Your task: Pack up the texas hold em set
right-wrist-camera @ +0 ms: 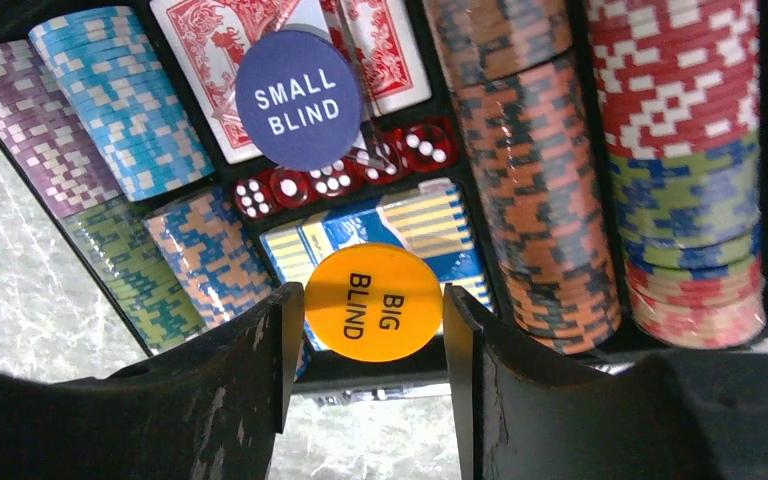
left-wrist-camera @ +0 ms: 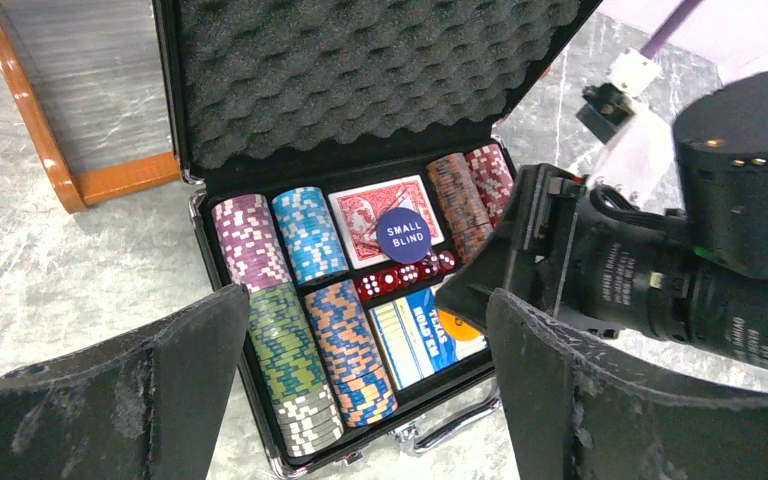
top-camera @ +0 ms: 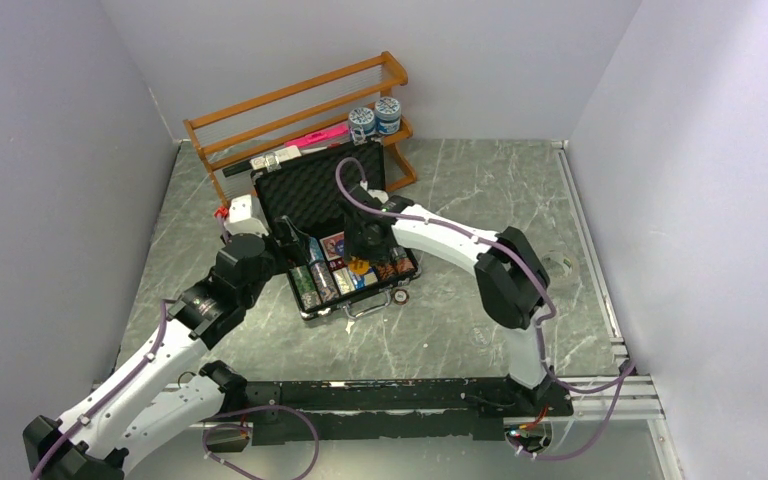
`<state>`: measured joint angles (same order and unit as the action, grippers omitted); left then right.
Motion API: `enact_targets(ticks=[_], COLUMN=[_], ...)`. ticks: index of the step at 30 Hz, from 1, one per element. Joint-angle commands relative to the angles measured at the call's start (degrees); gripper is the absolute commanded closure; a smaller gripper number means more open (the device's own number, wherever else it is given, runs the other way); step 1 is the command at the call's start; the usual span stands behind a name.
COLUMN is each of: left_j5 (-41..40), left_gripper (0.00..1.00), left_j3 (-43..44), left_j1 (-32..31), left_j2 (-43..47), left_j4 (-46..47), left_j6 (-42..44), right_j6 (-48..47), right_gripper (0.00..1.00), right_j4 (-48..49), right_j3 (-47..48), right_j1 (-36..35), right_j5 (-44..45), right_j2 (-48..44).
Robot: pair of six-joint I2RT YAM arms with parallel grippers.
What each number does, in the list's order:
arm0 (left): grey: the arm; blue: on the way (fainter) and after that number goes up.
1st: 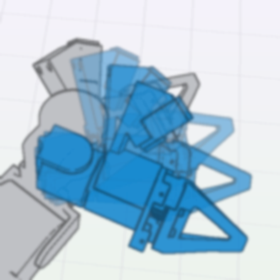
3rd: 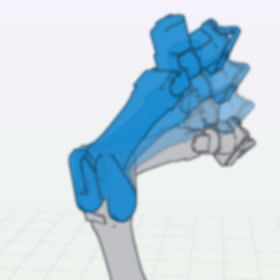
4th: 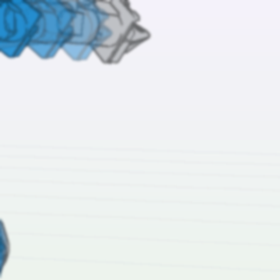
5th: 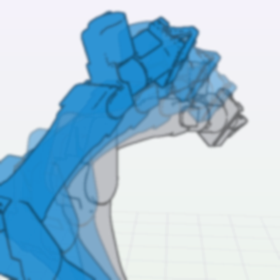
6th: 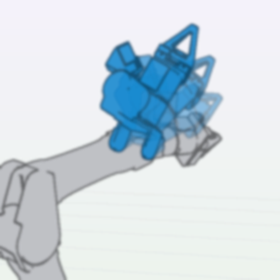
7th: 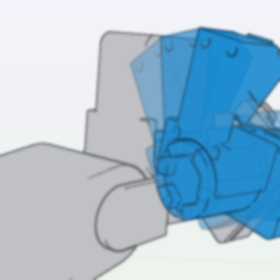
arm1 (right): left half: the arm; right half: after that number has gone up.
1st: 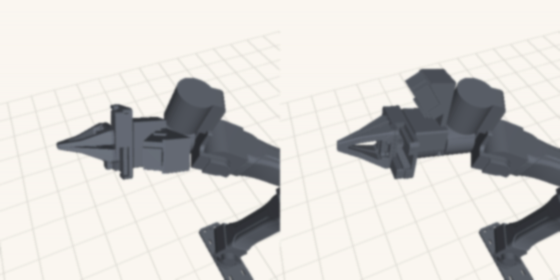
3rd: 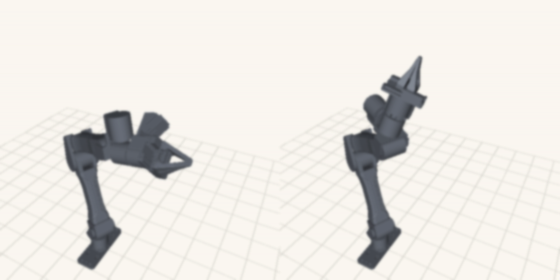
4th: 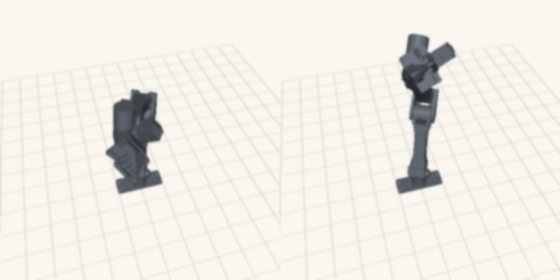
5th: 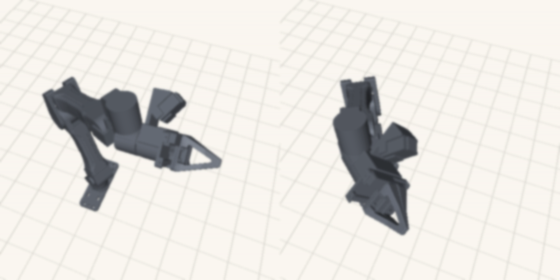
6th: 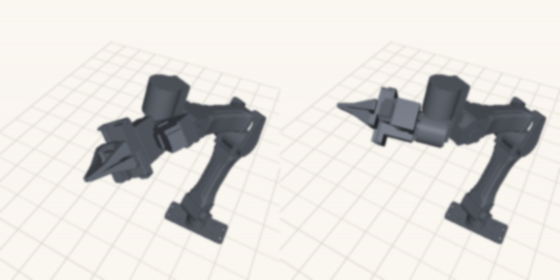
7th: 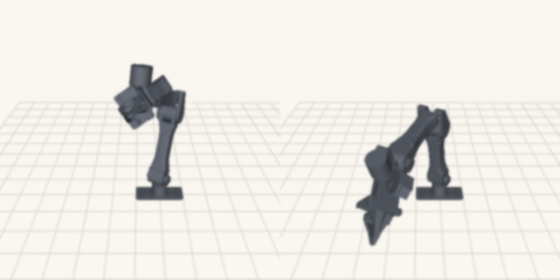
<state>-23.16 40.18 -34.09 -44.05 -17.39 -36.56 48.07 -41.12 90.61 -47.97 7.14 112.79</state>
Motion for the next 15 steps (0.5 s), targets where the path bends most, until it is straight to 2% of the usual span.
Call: enact_targets(ticks=[1,3,9,15], left_j5=[0.8,0.6,0.0,-0.1], left_gripper=[0.06,0.06,0.06,0.06], left_j3=[1.4,1.4,1.4,1.3], left_j1=[0.0,0.0,0.0,0.0], left_j2=[0.4,0.4,0.3,-0.1], left_j4=[0.4,0.4,0.0,0.4], left_j6=[1.2,1.3,1.9,1.8], right_j6=[-2.0,-2.3,-3.7,-3.5], right_gripper=[0.45,0.43,0.27,0.22], right_j4=[-2.0,-2.9,-6.7,-9.7], right_j3=[6.1,7.2,8.5,5.7], right_j1=[-0.7,-0.8,-1.2,-1.0], right_j5=[-0.3,-1.3,-2.3,-0.3], right_j2=[2.8,4.1,4.1,-1.5])
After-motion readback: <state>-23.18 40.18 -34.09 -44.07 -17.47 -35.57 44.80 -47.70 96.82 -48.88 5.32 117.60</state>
